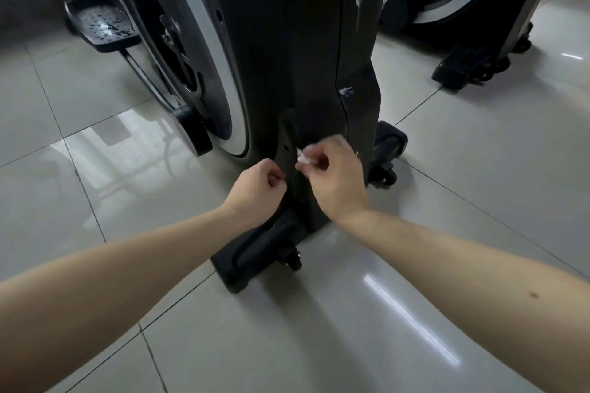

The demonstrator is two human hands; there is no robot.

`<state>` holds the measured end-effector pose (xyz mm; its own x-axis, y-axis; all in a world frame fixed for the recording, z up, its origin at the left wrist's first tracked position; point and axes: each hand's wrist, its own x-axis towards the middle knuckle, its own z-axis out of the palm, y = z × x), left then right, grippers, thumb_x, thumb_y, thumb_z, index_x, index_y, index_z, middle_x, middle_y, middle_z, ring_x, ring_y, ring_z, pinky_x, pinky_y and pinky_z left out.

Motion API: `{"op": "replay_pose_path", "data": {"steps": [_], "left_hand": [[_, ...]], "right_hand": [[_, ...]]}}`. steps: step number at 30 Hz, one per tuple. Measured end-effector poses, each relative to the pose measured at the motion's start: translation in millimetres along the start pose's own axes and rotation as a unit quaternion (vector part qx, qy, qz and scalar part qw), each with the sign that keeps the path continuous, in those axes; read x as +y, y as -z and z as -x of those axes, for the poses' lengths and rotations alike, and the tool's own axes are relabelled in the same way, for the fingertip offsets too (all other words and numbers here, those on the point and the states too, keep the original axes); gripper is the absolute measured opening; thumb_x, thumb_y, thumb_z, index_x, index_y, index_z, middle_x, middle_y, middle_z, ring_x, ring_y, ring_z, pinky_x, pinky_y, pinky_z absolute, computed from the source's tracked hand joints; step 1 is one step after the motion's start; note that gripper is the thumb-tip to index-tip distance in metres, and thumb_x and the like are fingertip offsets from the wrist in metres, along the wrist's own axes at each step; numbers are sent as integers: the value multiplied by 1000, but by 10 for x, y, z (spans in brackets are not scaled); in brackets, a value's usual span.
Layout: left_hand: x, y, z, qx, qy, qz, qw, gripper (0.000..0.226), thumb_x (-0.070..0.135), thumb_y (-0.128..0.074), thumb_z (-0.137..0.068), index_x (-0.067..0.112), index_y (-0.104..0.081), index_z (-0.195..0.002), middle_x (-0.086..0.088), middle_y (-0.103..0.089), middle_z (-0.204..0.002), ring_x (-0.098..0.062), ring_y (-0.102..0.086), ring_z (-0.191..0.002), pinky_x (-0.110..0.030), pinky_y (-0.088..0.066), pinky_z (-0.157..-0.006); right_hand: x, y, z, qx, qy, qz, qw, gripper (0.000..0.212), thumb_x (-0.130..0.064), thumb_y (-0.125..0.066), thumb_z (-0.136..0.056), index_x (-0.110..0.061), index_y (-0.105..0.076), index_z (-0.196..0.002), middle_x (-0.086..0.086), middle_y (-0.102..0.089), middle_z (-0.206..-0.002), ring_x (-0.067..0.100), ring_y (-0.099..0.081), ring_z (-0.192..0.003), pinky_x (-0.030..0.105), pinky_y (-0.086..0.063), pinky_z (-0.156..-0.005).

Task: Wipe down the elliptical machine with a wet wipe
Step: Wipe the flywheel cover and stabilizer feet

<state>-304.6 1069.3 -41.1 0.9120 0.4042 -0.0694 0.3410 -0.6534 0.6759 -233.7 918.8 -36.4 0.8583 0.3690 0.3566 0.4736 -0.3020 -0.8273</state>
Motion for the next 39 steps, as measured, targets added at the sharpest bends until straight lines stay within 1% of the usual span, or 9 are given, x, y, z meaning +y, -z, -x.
{"op": "replay_pose_path", "data": {"steps": [5,9,12,16,22,27,31,37,39], "left_hand": [[67,32,49,26,-54,-44,997,13,17,-54,-95,24,-60,-104,12,-59,-87,-10,-59,-81,-23,-43,-69],[194,104,37,120,-216,-115,962,22,16,-60,-92,16,-58,-114,4,-55,-108,-14,-53,-92,-33,-48,-82],[304,152,-24,185,-295,-214,913,38,22,-67,-90,14,-58,-125,-4,-54,-123,-22,-46,-113,-38,-37,-99],[334,173,-122,194,-309,-290,885,53,33,-72,-89,16,-55,-136,-6,-46,-131,-26,-37,-120,-45,-33,-104],[257,105,-147,223,-334,-327,856,57,33,-73,-90,15,-54,-141,-6,-42,-138,-28,-39,-120,-43,-28,-105],[182,69,-202,228,-347,-317,853,56,33,-68,-93,14,-52,-143,-6,-39,-141,-29,-40,-119,-44,-28,-104],[159,58,-211,228,-352,-313,852,56,32,-67,-94,13,-50,-144,-7,-39,-142,-29,-40,-119,-44,-28,-104],[187,42,-169,229,-350,-312,853,57,28,-70,-92,12,-52,-144,-6,-37,-141,-28,-40,-117,-44,-29,-105],[179,38,-155,228,-370,-309,846,53,23,-72,-90,13,-56,-140,-5,-39,-139,-28,-41,-115,-44,-30,-103]], "right_hand": [[208,-41,114,-2,-149,5,989,23,-21,-82,-84,-31,-63,-74,-12,-65,-88,-3,-62,-79,28,-55,-82],[42,211,-444,115,-132,-69,982,5,-26,-76,-89,-26,-76,-95,-9,-74,-88,0,-68,-80,18,-53,-75],[71,274,-658,143,-94,-75,982,14,-23,-71,-91,-24,-77,-103,-6,-73,-100,7,-69,-91,28,-57,-86],[207,173,-483,142,-96,-57,984,4,-18,-70,-92,-20,-70,-94,-2,-69,-98,5,-66,-88,22,-53,-82],[490,162,-229,100,-208,-52,972,8,-16,-73,-91,-17,-72,-83,-3,-72,-81,8,-68,-79,37,-57,-84],[108,326,-700,139,-92,-39,985,6,-30,-71,-91,-26,-73,-88,-8,-70,-89,6,-66,-85,27,-54,-81],[53,189,-642,152,-65,-53,985,11,-12,-68,-92,-22,-65,-91,1,-64,-102,8,-62,-91,16,-47,-82],[544,106,-160,110,-239,-80,961,13,-2,-65,-94,-7,-61,-83,1,-62,-80,0,-64,-73,14,-46,-66],[646,51,-75,101,-297,-107,944,13,-6,-67,-93,-11,-65,-81,-1,-67,-75,18,-72,-81,26,-54,-69]]}}
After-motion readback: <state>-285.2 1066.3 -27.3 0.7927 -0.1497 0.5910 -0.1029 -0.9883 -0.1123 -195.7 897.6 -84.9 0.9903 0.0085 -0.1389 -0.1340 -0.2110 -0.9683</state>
